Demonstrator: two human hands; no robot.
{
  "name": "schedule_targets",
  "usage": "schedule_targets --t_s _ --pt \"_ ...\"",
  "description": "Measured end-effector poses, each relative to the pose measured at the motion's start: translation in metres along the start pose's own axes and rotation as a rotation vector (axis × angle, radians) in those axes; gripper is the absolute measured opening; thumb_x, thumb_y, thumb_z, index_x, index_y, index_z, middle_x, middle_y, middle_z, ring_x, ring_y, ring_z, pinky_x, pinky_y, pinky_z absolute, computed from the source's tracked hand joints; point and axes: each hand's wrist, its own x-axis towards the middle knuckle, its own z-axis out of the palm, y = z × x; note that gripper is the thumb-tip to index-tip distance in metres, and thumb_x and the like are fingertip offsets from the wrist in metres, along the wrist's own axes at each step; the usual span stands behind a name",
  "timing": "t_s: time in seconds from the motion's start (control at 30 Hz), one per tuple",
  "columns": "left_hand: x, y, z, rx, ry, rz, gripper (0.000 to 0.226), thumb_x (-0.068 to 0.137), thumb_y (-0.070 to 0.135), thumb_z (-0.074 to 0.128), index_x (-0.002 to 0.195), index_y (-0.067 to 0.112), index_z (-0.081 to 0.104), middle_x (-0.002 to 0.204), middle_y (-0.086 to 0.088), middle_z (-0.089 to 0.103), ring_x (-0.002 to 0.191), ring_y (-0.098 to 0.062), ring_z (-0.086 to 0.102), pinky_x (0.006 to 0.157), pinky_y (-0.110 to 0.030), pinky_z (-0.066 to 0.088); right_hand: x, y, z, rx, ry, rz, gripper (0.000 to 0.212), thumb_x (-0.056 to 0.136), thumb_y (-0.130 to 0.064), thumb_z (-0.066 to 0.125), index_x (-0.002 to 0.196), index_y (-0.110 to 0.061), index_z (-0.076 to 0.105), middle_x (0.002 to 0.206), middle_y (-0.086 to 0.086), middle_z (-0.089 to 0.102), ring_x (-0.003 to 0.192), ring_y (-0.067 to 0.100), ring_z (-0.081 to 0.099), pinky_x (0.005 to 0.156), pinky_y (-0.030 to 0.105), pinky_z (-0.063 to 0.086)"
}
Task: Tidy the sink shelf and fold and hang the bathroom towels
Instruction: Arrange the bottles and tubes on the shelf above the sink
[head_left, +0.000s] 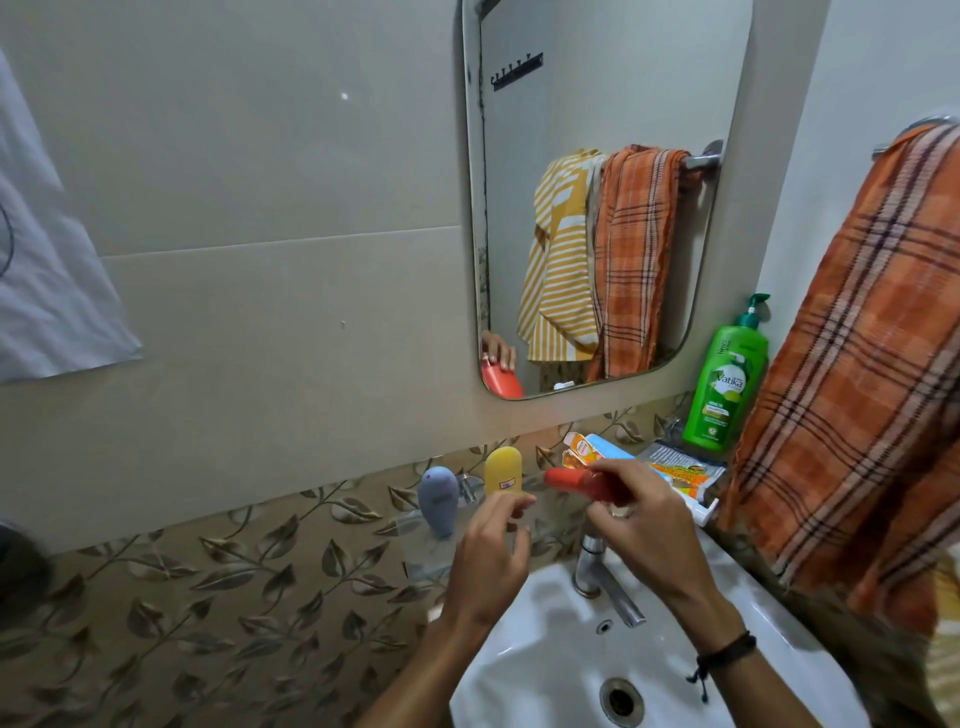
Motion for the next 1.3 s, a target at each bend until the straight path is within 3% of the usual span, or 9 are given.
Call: schedule_targets --t_s 0.13,0.27,0.43,0.53,0.6,0.73,0.97,1.17,1.3 --pt "0.002 0.01 0.018 -0.047 -0.124 -0.103 0.057 0.087 0.009 0.066 0.139 0.026 0.052 0.135 0.015 0.053 0.124 -0.001 0.05 0.108 -0.024 0.043 0.035 -0.003 -0.016 0.048 -0.05 0.035 0.042 0.073 -0.01 0.076 0.11 -0.027 0.069 0.096 -0.011 0.071 0.086 0.005 0.066 0.076 0.02 0.053" --pt "0.01 0.026 0.037 -0.161 -0.133 -0.237 0.074 0.086 0.008 0.067 0.152 0.022 0.037 0.148 0.019 0.035 0.138 0.002 0.033 0.111 -0.007 0.026 0.079 -0.004 -0.026 0.096 -0.188 0.084 0.038 0.074 -0.009 0.077 0.107 -0.027 0.072 0.094 -0.013 0.073 0.085 0.002 0.068 0.076 0.015 0.052" --pt "0.019 0.03 0.058 -0.23 -0.135 -0.423 0.086 0.078 0.011 0.064 0.155 0.032 0.03 0.155 0.009 0.039 0.141 -0.011 0.042 0.115 -0.04 0.041 0.122 0.004 -0.022 0.229 -0.421 0.146 0.036 0.082 -0.002 0.074 0.109 -0.026 0.073 0.104 -0.007 0.074 0.095 0.01 0.069 0.084 0.023 0.055" --pt "0.023 0.024 0.066 -0.287 -0.122 -0.484 0.086 0.076 0.015 0.065 0.152 0.039 0.032 0.149 0.01 0.047 0.135 -0.009 0.049 0.112 -0.042 0.045 0.137 0.003 -0.02 0.24 -0.498 0.148 0.037 0.088 0.0 0.068 0.116 -0.024 0.07 0.105 -0.008 0.071 0.09 0.006 0.068 0.07 0.012 0.052" --pt "0.023 0.018 0.071 -0.343 -0.11 -0.516 0.087 0.075 0.016 0.068 0.149 0.044 0.032 0.148 0.011 0.05 0.134 -0.007 0.051 0.112 -0.042 0.046 0.142 0.002 -0.018 0.223 -0.532 0.124 0.039 0.089 -0.001 0.066 0.121 -0.024 0.069 0.107 -0.011 0.071 0.09 0.0 0.067 0.071 0.011 0.051" --pt "0.023 0.013 0.077 -0.384 -0.107 -0.533 0.087 0.075 0.015 0.07 0.148 0.045 0.034 0.147 0.013 0.051 0.134 -0.005 0.051 0.113 -0.041 0.046 0.143 0.01 -0.013 0.237 -0.528 0.121 0.04 0.09 -0.005 0.066 0.122 -0.028 0.069 0.113 -0.009 0.072 0.101 0.009 0.069 0.087 0.024 0.056" --pt "0.022 0.02 0.078 -0.394 -0.101 -0.548 0.088 0.077 0.012 0.069 0.148 0.047 0.031 0.148 0.013 0.049 0.136 -0.007 0.049 0.113 -0.041 0.045 0.14 0.019 -0.014 0.301 -0.537 0.129 0.045 0.088 -0.001 0.064 0.121 -0.033 0.068 0.118 -0.006 0.07 0.106 0.015 0.069 0.09 0.03 0.057" --pt "0.021 0.019 0.089 -0.417 -0.074 -0.549 0.091 0.07 0.016 0.069 0.146 0.05 0.032 0.151 0.012 0.047 0.137 -0.007 0.048 0.114 -0.042 0.044 0.138 0.016 -0.021 0.364 -0.554 0.128 0.062 0.088 0.007 0.063 0.132 -0.037 0.06 0.126 -0.01 0.065 0.106 0.008 0.067 0.086 0.021 0.055" --pt "0.018 0.02 0.091 -0.418 -0.058 -0.547 0.09 0.07 0.015 0.067 0.141 0.055 0.029 0.152 0.014 0.044 0.14 -0.007 0.045 0.116 -0.039 0.042 0.123 0.034 -0.036 0.307 -0.394 0.167 0.067 0.083 -0.006 0.076 0.136 -0.04 0.054 0.125 -0.006 0.06 0.115 0.006 0.058 0.086 0.021 0.051"
